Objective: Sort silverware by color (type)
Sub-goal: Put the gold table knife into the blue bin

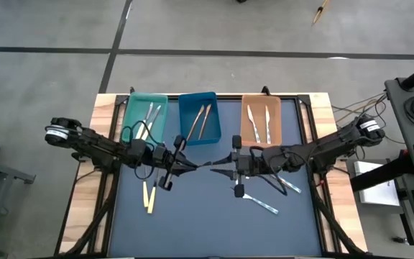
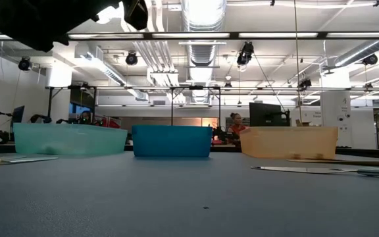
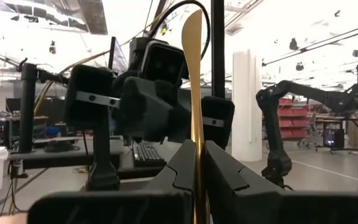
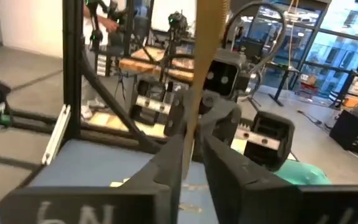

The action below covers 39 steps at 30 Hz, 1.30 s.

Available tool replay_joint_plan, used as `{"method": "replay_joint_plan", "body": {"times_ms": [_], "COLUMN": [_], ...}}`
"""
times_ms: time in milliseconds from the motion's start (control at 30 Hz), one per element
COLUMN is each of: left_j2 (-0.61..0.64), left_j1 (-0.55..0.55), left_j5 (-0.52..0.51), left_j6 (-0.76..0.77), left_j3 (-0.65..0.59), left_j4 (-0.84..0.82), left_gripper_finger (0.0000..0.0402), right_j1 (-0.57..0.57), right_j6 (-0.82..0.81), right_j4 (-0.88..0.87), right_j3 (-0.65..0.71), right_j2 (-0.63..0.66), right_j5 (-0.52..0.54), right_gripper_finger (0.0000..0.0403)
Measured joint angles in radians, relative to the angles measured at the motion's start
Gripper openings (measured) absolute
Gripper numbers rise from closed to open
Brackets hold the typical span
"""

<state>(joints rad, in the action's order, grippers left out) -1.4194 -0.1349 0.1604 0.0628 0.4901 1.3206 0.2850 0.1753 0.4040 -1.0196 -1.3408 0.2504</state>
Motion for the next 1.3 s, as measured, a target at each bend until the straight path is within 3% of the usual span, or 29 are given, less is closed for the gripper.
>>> {"method": "replay_joint_plan", "body": {"times_ms": [300,533,733,1067,1300], "left_j2": [-0.052,-0.116,-0.143,-0.146,-0.146], "left_j1": [0.000,0.000,0.000,0.000,0.000], "left_j5": [0.000,0.000,0.000,0.007,0.007], "left_j6": [0.000,-0.001,-0.001,-0.001,0.014], "left_j3": [0.055,0.123,0.149,0.146,0.150], "left_j4": [0.007,0.016,0.022,0.031,0.031], "left_gripper_finger": [0.0000,0.0000,0.0000,0.0000,0.0014], "right_j1": [-0.008,-0.009,-0.009,-0.015,-0.014], "right_j6": [0.026,0.053,0.070,0.086,0.090], "right_j4": [-0.003,0.005,0.007,0.026,0.032], "right_j3": [-0.041,-0.058,-0.058,-0.058,-0.058], "right_j2": [-0.010,-0.023,-0.024,-0.024,-0.024], "right_j5": [-0.053,-0.052,-0.051,-0.126,-0.128], "right_gripper_finger": [0.0166,0.0190,0.0152,0.0021,0.0012]}}
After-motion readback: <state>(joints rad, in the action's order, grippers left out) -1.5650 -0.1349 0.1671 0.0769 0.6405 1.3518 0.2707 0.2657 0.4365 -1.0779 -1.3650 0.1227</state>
